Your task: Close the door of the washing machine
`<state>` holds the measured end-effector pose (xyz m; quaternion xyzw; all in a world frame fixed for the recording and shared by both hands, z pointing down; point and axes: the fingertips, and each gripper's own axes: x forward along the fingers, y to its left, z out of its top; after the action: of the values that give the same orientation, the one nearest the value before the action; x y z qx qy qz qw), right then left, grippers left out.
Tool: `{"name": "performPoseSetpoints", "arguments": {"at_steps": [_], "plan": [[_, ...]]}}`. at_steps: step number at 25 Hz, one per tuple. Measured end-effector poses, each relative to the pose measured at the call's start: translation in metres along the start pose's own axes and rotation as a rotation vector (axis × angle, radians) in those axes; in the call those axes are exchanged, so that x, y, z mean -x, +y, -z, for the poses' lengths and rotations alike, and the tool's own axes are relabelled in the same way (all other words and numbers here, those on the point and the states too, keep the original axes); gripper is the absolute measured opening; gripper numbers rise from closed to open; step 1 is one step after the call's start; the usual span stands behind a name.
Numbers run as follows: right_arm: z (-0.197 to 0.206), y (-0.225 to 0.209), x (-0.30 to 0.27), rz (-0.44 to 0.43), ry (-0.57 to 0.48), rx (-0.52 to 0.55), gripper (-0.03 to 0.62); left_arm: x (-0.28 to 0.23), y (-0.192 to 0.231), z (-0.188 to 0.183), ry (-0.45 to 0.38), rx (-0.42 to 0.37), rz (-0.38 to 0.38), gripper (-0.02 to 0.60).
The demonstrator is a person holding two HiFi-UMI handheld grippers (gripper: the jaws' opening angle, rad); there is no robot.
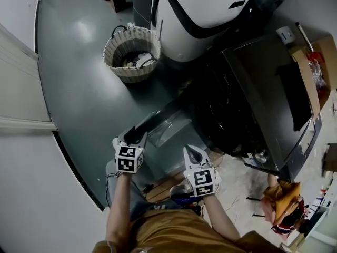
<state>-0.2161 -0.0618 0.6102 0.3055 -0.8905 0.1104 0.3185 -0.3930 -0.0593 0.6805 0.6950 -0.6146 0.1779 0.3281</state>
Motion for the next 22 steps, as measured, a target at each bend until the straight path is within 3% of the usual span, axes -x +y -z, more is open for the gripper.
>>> {"name": "performPoseSetpoints", "arguments": {"at_steps": [5,22], "plan": [[0.016,-0.004,0.003,0.014,0.028,-0.024,0.014,-0.011,-0.005,-0.001,0.008,-0.007,0.021,0.222],[0.043,-0.027,0.031,0.067,0.032,-0.1,0.014,-0.016,-0.006,0.001,0.02,-0.005,-0.029,0.218]]}}
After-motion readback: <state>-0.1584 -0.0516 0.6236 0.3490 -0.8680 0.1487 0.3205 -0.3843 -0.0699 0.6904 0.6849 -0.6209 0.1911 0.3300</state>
